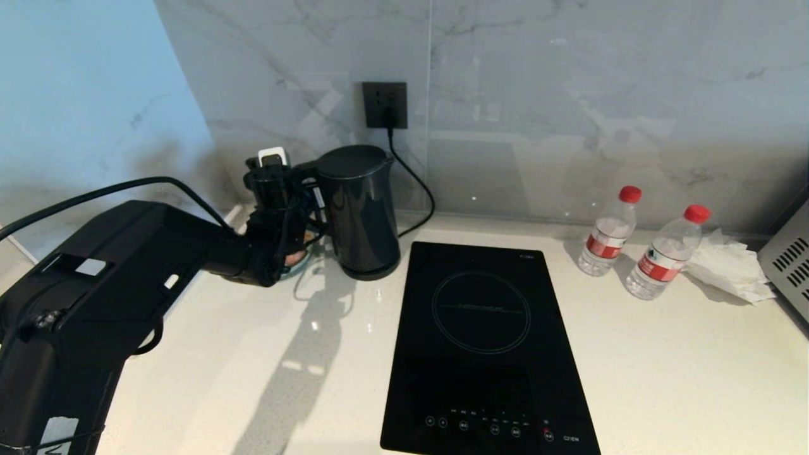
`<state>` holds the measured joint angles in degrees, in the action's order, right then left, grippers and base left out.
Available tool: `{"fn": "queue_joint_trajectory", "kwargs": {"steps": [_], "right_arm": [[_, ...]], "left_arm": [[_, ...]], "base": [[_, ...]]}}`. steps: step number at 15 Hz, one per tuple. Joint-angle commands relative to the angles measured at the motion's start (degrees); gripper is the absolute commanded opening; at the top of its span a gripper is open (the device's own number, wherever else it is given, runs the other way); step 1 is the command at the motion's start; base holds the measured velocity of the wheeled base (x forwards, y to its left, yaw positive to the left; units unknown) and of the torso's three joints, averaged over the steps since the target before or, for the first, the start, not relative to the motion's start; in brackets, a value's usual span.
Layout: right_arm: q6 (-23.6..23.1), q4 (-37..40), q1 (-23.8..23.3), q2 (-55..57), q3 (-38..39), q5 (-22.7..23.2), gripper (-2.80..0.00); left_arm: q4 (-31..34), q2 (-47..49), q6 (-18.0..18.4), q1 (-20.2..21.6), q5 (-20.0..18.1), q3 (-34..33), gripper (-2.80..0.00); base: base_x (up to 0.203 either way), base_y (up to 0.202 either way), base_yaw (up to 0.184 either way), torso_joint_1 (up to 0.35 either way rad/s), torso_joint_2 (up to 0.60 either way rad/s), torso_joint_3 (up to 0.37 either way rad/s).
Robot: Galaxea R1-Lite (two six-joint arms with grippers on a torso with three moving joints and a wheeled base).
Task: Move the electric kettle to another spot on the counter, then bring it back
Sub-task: Pick up the kettle, then place it by the sink
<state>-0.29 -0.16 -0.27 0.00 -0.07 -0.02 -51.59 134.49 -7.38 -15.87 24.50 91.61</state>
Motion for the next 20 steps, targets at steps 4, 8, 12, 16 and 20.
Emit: {"fn": "queue_joint_trajectory", "kwargs": {"steps": [4,8,12,16,20], "right_arm": [[0.03,-0.02,0.00,0.00,-0.01,0.02,-2.80],[-0.04,-0.02,0.02,0.00,-0.01,0.02,-2.80],[0.00,-0.02,0.00,0.00,-0.01,0.02,-2.80],[0.03,-0.02,0.00,0.00,-0.01,0.02,-2.80],[-0.01,-0.02,0.00,0.00,-0.01,0.02,-2.80]], "left_arm": [[-0.53,-2.83,-0.18,-1.27,1.78,-0.15,-2.80],[-0.62,-3.39,-0.18,-0.83,1.78,-0.56,-2.80],[-0.76,-6.11,-0.22,-0.66,1.72,-4.08,-2.80],[-1.13,-10.74,-0.61,1.61,1.17,-12.36,-2.80],[-5.30,-13.60,-0.41,6.21,0.24,-17.41,-2.80]], "base": [[0.000,0.000,0.000,0.000,0.00,0.000],[0.000,0.000,0.000,0.000,0.00,0.000],[0.000,0.000,0.000,0.000,0.00,0.000],[0.000,0.000,0.000,0.000,0.00,0.000],[0.000,0.000,0.000,0.000,0.00,0.000]]}}
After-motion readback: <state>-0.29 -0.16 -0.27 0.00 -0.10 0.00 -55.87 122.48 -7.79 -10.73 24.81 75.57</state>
